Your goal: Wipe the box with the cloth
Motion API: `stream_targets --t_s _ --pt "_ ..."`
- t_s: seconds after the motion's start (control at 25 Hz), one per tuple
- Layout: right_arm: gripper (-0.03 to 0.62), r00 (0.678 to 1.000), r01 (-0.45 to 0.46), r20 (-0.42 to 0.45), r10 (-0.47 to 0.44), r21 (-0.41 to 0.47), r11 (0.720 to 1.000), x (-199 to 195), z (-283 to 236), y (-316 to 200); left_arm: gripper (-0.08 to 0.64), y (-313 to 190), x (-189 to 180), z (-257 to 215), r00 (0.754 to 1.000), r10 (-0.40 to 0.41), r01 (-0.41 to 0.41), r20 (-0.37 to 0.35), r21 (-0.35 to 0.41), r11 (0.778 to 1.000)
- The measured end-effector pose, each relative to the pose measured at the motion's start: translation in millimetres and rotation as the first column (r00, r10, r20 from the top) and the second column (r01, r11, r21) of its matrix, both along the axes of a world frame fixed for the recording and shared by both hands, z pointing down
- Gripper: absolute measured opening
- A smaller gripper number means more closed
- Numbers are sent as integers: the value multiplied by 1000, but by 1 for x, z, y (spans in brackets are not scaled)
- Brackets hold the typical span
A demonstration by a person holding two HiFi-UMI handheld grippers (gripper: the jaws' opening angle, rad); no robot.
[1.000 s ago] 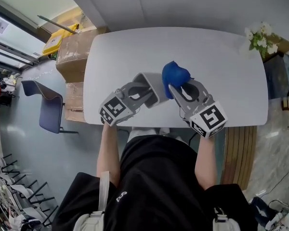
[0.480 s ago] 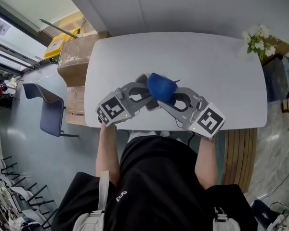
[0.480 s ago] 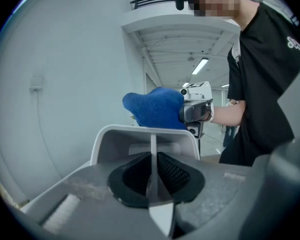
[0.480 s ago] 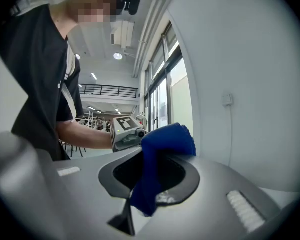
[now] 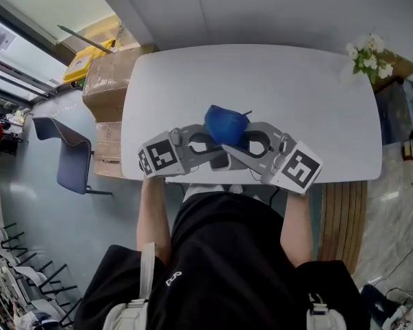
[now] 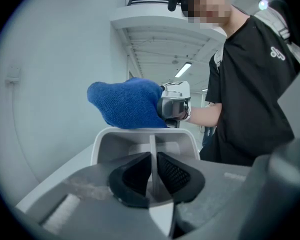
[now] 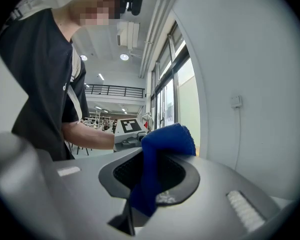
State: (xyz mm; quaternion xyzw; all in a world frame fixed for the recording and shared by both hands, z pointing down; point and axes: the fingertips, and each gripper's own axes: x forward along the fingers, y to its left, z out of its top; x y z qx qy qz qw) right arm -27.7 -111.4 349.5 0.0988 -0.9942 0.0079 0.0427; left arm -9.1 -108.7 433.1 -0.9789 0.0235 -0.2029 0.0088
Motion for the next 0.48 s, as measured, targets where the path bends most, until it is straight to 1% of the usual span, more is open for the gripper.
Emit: stream_targets --t_s 0.08,0.28,0.36,0.48 --pt "67 1000 15 -10 -15 4 1000 -1 -1 -2 44 6 1 -1 999 32 -32 -15 -17 999" --pt "67 999 39 -9 -39 26 999 3 -10 -5 44 23 8 -10 992 102 -105 -79 -37 994" --pt "67 999 44 5 -44 11 999 9 -12 -6 44 32 13 -14 985 141 -146 -99 -50 988" --pt "68 996 72 55 -70 -28 997 17 -18 -8 44 42 17 -27 974 160 -175 -159 -88 981"
